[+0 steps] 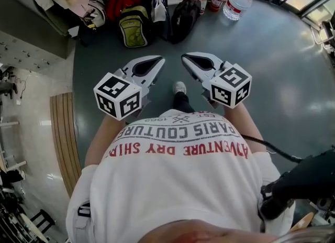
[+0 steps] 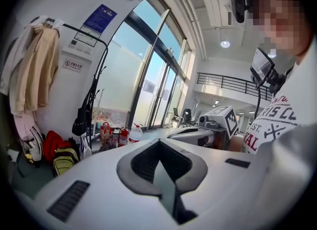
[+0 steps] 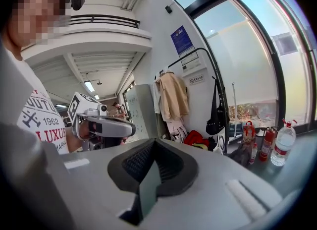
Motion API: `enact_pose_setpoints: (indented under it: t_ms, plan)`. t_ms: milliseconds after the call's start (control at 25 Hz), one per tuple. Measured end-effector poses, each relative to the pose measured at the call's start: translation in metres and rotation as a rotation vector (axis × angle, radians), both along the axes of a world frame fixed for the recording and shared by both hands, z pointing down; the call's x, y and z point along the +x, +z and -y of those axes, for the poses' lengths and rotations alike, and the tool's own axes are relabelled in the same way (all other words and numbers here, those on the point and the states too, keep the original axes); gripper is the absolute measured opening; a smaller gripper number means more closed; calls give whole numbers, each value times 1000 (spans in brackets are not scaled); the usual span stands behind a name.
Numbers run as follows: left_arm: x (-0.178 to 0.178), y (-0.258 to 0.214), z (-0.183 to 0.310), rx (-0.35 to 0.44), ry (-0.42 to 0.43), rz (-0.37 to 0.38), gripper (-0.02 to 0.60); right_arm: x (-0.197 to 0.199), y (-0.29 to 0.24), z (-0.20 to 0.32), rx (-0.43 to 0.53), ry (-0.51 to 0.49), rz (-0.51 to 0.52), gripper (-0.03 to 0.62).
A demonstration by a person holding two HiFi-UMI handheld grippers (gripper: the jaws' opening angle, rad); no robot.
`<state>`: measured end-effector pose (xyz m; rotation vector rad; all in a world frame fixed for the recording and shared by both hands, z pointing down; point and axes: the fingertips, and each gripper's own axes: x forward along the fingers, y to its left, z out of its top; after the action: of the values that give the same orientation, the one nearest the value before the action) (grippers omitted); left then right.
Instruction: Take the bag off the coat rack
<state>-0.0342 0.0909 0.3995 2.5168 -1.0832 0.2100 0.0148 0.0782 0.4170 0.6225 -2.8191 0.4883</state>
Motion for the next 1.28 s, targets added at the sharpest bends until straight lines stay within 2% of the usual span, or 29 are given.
enact_pose_setpoints:
  t_ms: [120,280,400,560,760,880,960,1040,1160,1280]
  plan:
    - [7,3,87,-9,13,19,3,8,-2,90,6,7,19,2]
    - [15,-15,203,25,10,33,3,20,-6,205,9,12,16,2]
    - [15,-30,268,45,10,29,3,20,-25,274,41,-1,-2,2]
    - [6,-41,329,56,1,25,3,12,-48,333,73,-7,12,2]
    - [-12,-58,391,115,-22,7,3,1,-56,387,111,-7,22,2]
    - [-16,-62,435,137,6,-7,3,-9,-60,428,140,0,21,2]
    - [-20,-63,465,149,33,10,3,-20,-64,456,158,3,18,2]
    - [-27,-63,495,148,53,11,3,-28,-67,483,161,13,13,2]
    - [-41,-61,540,127,70,-34,3,-38,-64,526,145,45,14,2]
    - [-59,-51,587,100,62,-43,3,-54,-55,571,108,61,12,2]
